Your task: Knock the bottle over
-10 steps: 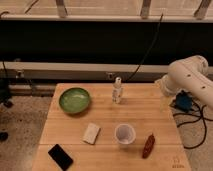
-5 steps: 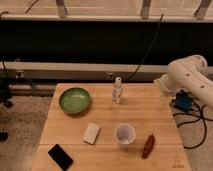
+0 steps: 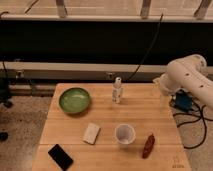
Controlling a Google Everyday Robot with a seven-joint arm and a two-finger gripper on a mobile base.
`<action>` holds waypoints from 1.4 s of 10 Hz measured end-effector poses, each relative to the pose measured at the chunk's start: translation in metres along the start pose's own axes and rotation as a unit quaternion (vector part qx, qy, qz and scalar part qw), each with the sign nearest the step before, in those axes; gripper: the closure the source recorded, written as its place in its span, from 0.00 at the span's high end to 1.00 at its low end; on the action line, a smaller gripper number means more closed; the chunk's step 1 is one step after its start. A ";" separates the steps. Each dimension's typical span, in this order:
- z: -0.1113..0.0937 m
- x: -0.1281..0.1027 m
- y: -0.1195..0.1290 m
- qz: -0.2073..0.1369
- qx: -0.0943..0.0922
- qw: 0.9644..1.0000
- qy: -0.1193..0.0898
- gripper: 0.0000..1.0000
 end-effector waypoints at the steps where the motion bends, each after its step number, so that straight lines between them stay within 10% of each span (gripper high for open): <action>1: 0.000 0.000 0.000 -0.001 -0.001 1.000 0.001 0.80; 10: 0.045 -0.049 -0.033 -0.040 -0.017 0.999 -0.009 0.02; 14: 0.062 -0.086 -0.057 -0.062 -0.008 0.998 -0.023 0.00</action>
